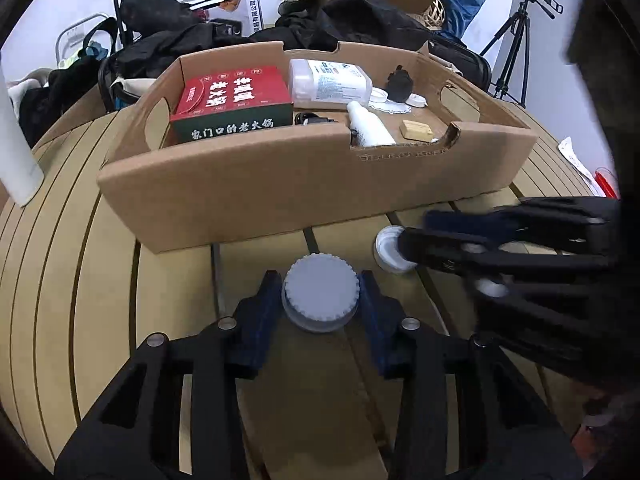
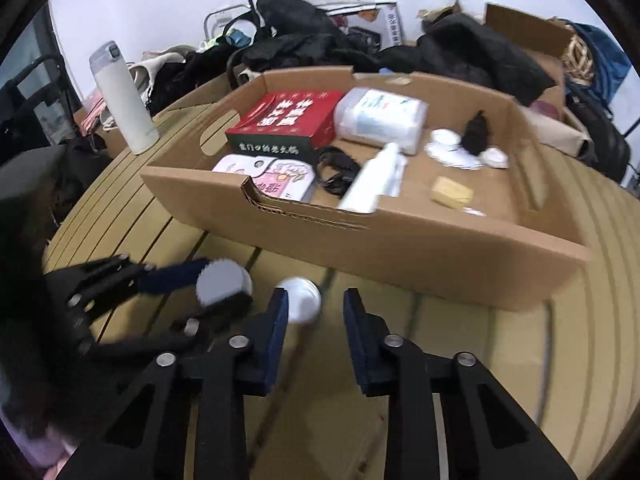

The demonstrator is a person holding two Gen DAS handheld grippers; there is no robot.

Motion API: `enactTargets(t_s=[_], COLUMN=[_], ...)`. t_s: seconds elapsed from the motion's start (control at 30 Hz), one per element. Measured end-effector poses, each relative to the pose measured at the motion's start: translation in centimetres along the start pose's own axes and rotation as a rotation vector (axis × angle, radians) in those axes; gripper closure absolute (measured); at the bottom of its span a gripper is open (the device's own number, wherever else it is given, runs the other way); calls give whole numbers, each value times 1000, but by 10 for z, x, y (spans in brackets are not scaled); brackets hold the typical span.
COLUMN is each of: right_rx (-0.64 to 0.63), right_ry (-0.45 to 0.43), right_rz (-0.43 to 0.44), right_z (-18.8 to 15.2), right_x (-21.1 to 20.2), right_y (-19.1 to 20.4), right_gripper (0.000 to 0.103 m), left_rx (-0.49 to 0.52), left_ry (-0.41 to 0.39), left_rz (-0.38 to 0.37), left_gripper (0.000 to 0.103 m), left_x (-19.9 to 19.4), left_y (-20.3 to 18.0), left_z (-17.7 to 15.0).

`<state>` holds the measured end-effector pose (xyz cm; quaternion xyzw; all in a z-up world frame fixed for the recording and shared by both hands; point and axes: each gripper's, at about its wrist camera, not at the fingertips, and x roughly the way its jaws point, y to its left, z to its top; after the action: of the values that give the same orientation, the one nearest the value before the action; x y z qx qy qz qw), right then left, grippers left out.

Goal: Organize objects
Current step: 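Grasp the white screw cap with the left tool while the right tool grasps a white lid, then lift the white screw cap and white lid above the table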

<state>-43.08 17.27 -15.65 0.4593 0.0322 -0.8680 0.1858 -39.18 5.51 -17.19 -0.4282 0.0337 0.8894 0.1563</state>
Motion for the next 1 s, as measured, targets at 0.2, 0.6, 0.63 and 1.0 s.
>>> enactTargets(t_s=[0.2,0.6,0.63,1.0], right_rx=[-12,83,82,39], right_ry=[17,-160,-172,-276], right_rz=[-16,-45,-50,-81], right_z=[-6,-89,-97,-188], right_x=[1,-201,-213,-321], right_y=[8,-9,-7,31], right_gripper=[98,98,98,98], left_rx=[-11,-220,-213,-86], left_ry=[40,-15,-34,-127], left_rz=[20,-29,-24,-12], left_gripper=[68,68,68,68], left_x=[-13,-189,-203,-298], left_y=[-7,-39,-45,-109], left_z=[-8,-44,-49,-94])
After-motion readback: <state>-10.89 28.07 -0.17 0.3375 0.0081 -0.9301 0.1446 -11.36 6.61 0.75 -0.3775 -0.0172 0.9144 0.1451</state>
